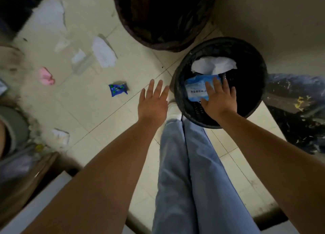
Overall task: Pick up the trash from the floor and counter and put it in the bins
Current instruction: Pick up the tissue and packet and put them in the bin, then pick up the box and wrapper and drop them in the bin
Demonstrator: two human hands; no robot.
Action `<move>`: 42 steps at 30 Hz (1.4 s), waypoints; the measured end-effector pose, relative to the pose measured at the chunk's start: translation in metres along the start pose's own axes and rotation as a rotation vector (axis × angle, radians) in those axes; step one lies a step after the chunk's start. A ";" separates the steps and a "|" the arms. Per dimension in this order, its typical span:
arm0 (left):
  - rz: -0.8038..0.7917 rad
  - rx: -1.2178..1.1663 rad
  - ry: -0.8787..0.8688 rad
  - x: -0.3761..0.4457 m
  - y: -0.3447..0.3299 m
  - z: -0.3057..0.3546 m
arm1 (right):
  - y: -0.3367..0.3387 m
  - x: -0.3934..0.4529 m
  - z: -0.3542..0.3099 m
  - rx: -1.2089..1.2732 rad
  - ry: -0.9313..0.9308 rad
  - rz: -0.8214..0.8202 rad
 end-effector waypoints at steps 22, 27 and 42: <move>0.119 -0.549 0.762 -0.219 -0.129 -0.483 | -0.026 -0.122 -0.491 -0.428 0.413 0.105; 0.036 -0.763 0.904 -0.203 -0.224 -0.545 | -0.115 -0.098 -0.540 -0.537 0.436 -0.006; 0.093 -0.836 0.999 -0.025 -0.447 -0.616 | -0.337 0.088 -0.582 -0.656 0.541 -0.072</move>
Point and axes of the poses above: each hand's wrist, its own x-axis towards the middle knuckle, its own y-axis out of the back of the hand, z = x × y, the point moved 8 cm from there along x, towards the middle knuckle, and after that the axes turned 1 degree about z, right-handed, at the moved point
